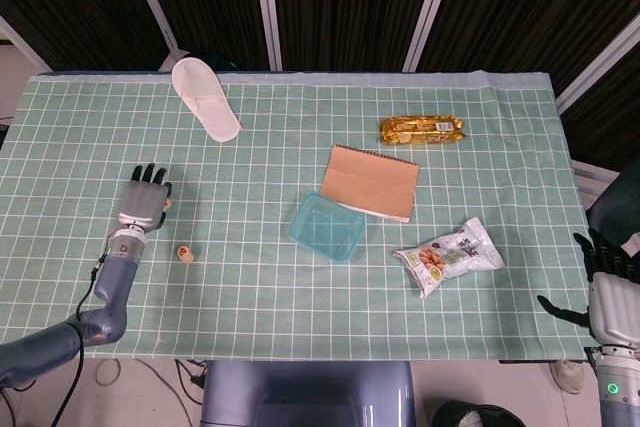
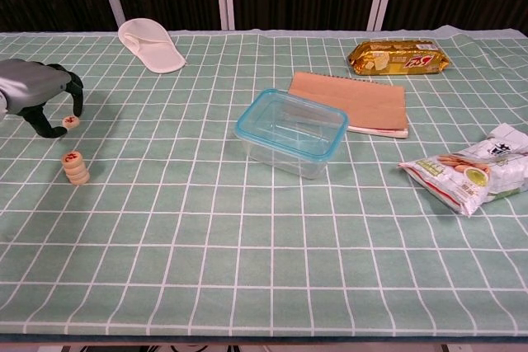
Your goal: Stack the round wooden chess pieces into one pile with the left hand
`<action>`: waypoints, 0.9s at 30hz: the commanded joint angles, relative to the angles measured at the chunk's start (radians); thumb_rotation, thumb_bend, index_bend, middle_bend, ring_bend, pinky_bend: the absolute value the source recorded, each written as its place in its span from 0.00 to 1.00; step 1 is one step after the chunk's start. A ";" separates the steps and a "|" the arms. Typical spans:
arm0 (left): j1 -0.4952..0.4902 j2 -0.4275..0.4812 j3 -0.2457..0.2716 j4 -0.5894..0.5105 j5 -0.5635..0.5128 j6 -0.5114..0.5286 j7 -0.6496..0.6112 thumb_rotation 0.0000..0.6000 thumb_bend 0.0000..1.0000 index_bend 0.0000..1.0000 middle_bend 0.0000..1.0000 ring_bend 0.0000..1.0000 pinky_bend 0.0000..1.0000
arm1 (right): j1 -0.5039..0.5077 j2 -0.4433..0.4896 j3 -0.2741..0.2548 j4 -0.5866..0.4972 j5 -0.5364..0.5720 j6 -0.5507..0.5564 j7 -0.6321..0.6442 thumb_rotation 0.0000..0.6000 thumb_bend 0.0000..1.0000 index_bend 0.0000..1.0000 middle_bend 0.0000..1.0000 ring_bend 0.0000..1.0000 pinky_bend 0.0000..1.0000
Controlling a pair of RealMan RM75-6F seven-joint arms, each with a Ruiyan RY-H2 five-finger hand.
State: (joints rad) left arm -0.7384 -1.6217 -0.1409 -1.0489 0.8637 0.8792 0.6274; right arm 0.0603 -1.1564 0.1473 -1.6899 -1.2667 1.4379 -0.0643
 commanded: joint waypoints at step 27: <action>0.010 -0.001 0.010 -0.003 0.011 0.010 0.025 1.00 0.35 0.45 0.14 0.00 0.10 | 0.000 0.000 0.004 -0.006 0.013 -0.002 -0.008 1.00 0.20 0.11 0.00 0.06 0.00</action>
State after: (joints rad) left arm -0.7289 -1.6231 -0.1306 -1.0521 0.8744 0.8889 0.6524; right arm 0.0605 -1.1565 0.1510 -1.6958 -1.2535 1.4357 -0.0721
